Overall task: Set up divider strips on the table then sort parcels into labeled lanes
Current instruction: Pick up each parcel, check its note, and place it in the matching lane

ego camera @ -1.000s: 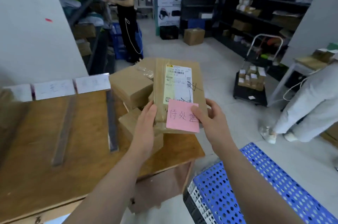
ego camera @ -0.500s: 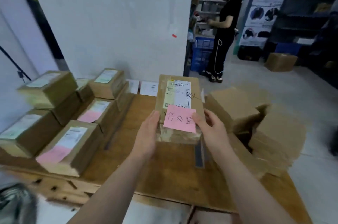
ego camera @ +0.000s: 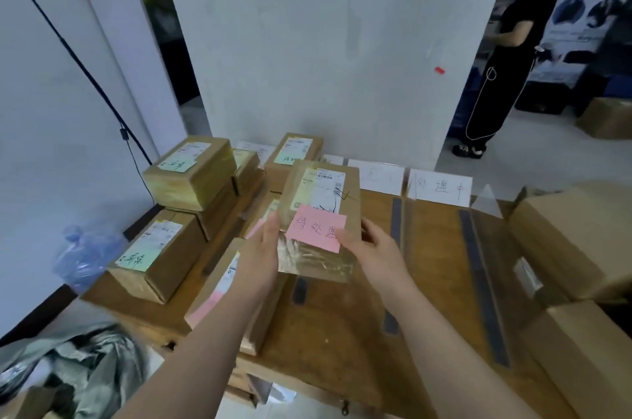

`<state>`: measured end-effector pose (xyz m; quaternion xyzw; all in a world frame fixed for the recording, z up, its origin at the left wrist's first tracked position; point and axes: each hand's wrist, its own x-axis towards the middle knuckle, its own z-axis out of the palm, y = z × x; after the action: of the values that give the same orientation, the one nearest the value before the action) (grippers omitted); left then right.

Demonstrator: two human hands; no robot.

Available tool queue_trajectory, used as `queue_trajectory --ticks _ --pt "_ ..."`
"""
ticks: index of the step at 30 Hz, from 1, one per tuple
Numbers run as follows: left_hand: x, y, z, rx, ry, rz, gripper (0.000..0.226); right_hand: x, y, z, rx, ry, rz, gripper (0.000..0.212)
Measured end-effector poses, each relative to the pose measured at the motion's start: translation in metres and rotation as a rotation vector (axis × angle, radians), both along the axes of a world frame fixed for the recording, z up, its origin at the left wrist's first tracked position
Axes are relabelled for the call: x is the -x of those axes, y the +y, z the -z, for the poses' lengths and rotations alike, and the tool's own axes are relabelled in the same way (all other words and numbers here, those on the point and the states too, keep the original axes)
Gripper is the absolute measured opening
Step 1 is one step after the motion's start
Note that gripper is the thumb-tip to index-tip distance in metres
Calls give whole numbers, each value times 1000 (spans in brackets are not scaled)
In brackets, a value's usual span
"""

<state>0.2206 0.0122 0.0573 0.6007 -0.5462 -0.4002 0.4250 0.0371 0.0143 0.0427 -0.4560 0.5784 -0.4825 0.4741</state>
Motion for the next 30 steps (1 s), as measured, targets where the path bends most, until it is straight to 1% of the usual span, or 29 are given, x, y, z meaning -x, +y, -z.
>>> queue_trajectory --ticks 3,7,8,11,12,15,19,22,26,30 --pt "-20 -18 7 -22 -23 -53 65 -18 -22 1 2 3 -57 60" --pt "-42 -46 17 -10 -147 -162 61 -41 -50 9 -41 15 -134 57" --pt "-48 -54 22 -19 -158 -180 61 -46 -57 13 -61 29 -149 53" --pt "-66 -78 36 -65 -191 -192 60 -60 -74 28 -99 48 -179 30" --pt "-70 -84 40 -69 -207 -185 57 -64 -79 33 -106 56 -183 28" --pt "-81 -100 49 -59 -257 -147 52 -77 -93 44 -116 94 -160 36" --pt "-96 -120 59 -67 -244 -92 50 -91 -109 53 -114 137 -98 53" --pt "-106 -135 64 -87 -249 -25 47 -101 -113 63 -136 141 -44 56" --pt "-117 -145 70 -93 -277 32 43 -115 -113 73 -162 190 20 61" --pt "-122 -147 70 -85 -288 77 39 -122 -111 77 -182 193 61 54"
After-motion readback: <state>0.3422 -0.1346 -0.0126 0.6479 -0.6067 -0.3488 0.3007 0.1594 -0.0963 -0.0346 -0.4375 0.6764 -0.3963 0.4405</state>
